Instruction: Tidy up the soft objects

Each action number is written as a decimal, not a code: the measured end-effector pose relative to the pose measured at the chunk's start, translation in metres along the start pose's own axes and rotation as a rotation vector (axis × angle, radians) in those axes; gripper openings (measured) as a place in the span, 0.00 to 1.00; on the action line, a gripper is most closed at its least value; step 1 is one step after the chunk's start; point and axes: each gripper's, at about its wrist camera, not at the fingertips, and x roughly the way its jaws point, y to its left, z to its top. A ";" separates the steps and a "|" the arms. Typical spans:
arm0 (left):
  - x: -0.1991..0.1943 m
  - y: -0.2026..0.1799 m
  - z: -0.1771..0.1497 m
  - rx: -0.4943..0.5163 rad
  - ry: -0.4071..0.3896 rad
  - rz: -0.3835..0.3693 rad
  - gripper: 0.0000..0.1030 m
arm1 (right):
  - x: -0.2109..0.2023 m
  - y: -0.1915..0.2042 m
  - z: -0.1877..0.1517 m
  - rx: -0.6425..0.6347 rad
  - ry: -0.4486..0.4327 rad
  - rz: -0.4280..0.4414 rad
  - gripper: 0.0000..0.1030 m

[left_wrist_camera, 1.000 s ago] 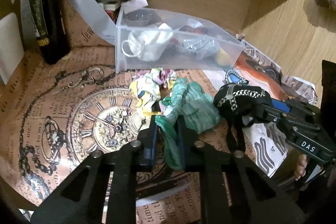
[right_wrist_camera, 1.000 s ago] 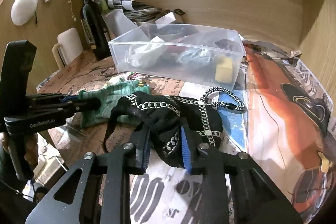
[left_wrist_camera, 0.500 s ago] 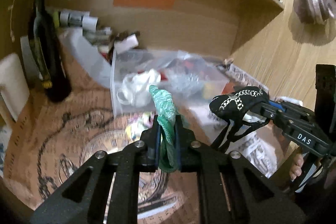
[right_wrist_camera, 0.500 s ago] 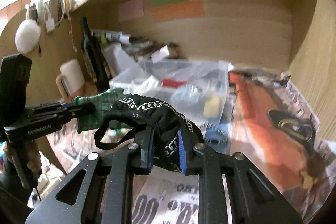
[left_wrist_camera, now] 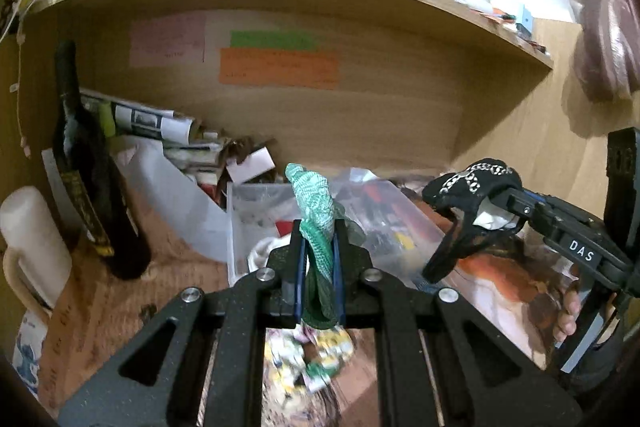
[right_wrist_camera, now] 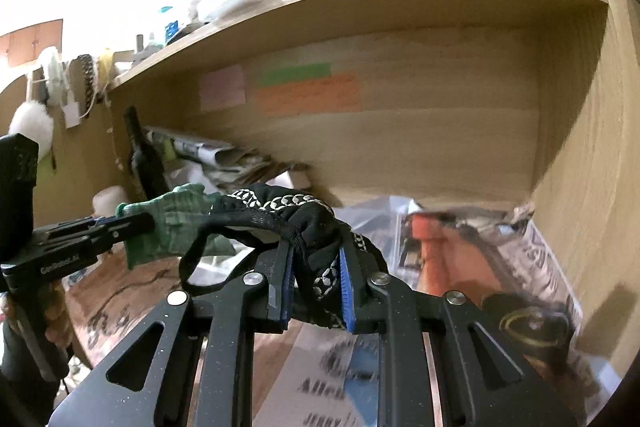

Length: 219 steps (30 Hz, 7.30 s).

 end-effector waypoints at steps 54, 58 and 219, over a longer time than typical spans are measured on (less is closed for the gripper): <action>0.048 0.023 -0.006 0.010 0.131 0.065 0.74 | 0.056 -0.003 -0.004 -0.069 0.188 -0.067 0.81; 0.046 0.018 -0.020 0.022 0.155 0.064 0.81 | 0.042 -0.006 -0.013 -0.058 0.192 -0.063 0.82; -0.045 -0.035 0.025 0.074 -0.176 0.006 0.83 | -0.029 0.014 0.032 -0.060 -0.072 0.035 0.78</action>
